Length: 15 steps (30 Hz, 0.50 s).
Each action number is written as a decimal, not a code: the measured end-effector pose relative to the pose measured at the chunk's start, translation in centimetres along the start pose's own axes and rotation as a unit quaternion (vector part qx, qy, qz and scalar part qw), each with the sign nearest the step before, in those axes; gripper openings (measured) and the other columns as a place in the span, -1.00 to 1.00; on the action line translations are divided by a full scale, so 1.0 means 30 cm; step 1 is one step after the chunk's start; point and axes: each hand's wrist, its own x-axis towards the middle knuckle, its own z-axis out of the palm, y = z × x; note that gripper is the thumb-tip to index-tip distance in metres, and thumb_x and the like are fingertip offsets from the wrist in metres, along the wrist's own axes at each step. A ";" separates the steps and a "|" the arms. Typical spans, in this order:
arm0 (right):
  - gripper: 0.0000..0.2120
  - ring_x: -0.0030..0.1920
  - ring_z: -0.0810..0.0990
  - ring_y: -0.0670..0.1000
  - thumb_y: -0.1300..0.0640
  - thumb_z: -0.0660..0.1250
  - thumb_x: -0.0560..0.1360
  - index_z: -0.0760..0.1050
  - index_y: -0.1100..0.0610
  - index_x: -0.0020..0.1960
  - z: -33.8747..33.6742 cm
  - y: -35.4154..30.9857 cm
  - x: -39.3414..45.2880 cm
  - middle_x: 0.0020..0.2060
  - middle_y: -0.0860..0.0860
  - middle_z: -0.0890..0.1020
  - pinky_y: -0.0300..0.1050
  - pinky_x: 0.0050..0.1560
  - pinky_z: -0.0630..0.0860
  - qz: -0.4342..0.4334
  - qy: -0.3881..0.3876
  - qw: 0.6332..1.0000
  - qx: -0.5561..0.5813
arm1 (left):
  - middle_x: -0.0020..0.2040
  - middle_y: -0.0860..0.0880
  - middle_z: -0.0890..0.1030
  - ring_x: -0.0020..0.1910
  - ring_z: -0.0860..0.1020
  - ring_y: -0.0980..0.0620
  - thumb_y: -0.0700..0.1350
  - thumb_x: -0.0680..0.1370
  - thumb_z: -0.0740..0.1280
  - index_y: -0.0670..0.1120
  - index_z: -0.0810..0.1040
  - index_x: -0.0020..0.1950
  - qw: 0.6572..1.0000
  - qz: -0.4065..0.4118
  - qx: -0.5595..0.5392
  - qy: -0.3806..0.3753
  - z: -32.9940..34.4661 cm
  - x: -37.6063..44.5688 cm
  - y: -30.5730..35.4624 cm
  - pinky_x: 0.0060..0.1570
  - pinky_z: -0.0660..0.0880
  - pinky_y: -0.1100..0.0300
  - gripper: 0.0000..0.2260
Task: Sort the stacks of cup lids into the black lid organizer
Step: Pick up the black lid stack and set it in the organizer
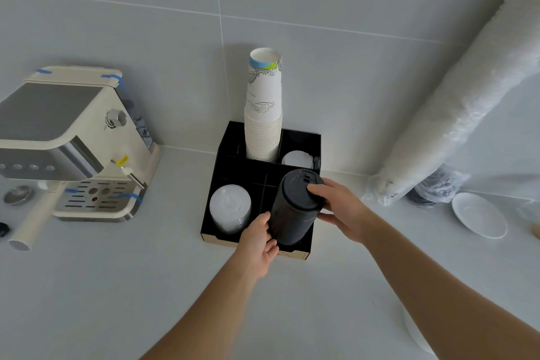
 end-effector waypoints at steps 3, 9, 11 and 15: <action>-0.72 0.20 0.61 0.00 0.07 0.32 0.57 0.60 0.02 0.26 -0.013 0.013 0.015 0.16 -0.03 0.70 -0.02 0.24 0.50 0.004 0.012 1.000 -0.006 | 0.50 -0.21 0.35 0.48 0.33 -0.17 0.04 0.59 0.28 -0.18 0.30 0.51 1.000 -0.001 0.014 -0.003 0.007 0.011 0.007 0.47 0.27 -0.05 -0.45; -0.79 0.19 0.62 0.04 0.09 0.35 0.55 0.64 0.03 0.15 -0.015 0.033 0.024 0.11 0.00 0.71 0.07 0.29 0.53 0.011 0.036 0.998 -0.044 | 0.50 -0.18 0.36 0.49 0.32 -0.16 0.13 0.57 0.28 -0.10 0.31 0.51 0.999 -0.001 0.044 0.014 0.012 0.038 0.008 0.41 0.33 -0.02 -0.43; -0.85 0.11 0.62 0.03 0.12 0.37 0.53 0.62 -0.02 0.08 0.000 0.047 0.023 0.05 -0.02 0.70 0.01 0.22 0.56 0.006 0.048 0.996 -0.080 | 0.50 -0.18 0.35 0.50 0.31 -0.16 0.15 0.57 0.27 -0.12 0.29 0.52 0.998 0.001 0.061 0.010 0.004 0.040 0.003 0.39 0.35 -0.01 -0.40; -0.87 -0.04 0.62 -0.02 0.14 0.35 0.56 0.58 -0.04 0.07 0.018 0.067 0.023 -0.01 -0.03 0.68 -0.03 0.09 0.60 -0.005 0.048 0.996 -0.077 | 0.52 -0.13 0.33 0.49 0.32 -0.13 0.21 0.58 0.21 -0.09 0.27 0.54 0.994 0.020 0.100 -0.030 -0.002 0.026 0.013 0.45 0.30 -0.03 -0.39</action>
